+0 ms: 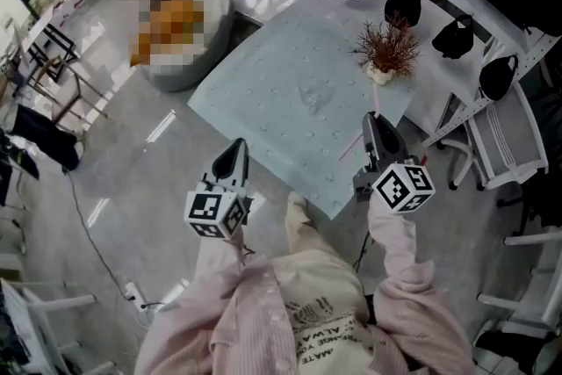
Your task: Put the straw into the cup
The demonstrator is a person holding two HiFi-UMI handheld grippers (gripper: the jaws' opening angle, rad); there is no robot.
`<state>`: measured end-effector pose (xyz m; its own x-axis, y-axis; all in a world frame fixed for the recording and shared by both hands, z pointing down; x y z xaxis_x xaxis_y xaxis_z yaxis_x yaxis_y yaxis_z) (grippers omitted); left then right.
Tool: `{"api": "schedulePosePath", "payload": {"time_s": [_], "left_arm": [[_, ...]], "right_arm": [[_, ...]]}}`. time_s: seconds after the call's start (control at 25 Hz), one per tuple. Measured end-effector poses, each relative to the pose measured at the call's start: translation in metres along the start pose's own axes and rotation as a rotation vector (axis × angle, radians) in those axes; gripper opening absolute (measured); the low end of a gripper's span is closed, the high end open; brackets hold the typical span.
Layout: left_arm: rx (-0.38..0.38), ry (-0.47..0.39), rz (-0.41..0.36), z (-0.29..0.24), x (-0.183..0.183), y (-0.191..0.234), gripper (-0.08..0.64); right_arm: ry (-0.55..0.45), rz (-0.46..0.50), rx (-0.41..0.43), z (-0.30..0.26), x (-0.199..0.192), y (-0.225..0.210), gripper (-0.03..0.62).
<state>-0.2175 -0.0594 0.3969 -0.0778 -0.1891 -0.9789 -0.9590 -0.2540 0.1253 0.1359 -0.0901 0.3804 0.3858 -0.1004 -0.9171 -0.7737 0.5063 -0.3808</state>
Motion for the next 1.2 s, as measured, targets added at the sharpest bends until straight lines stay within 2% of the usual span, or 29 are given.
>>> {"api": "schedulePosePath", "payload": {"time_s": [0.48, 0.72, 0.92, 1.2], "left_arm": [[-0.041, 0.084, 0.017, -0.120, 0.008, 0.021, -0.002], [-0.064, 0.136, 0.042, -0.162, 0.002, 0.032, -0.001], [-0.113, 0.196, 0.054, -0.193, -0.013, 0.022, -0.002], [-0.141, 0.240, 0.066, -0.220, -0.027, 0.016, 0.000]], "right_arm": [[0.015, -0.037, -0.046, -0.099, 0.006, -0.070, 0.026], [0.031, -0.044, -0.047, -0.138, 0.004, -0.087, 0.026], [0.012, -0.073, -0.051, -0.158, -0.002, -0.104, 0.026], [-0.041, -0.107, -0.115, -0.183, -0.016, -0.125, 0.026]]}}
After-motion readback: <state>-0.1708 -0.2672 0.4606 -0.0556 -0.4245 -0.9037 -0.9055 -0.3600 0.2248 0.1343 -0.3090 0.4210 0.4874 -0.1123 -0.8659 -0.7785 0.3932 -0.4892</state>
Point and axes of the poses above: the fingertips, and each gripper's own axes: z backward along the fingers, y to its left, x out of its top, the point moved 10 cm from there along z, backward along the fingers, and after that the axes turned 10 degrees about x, right-handed, at the moved point
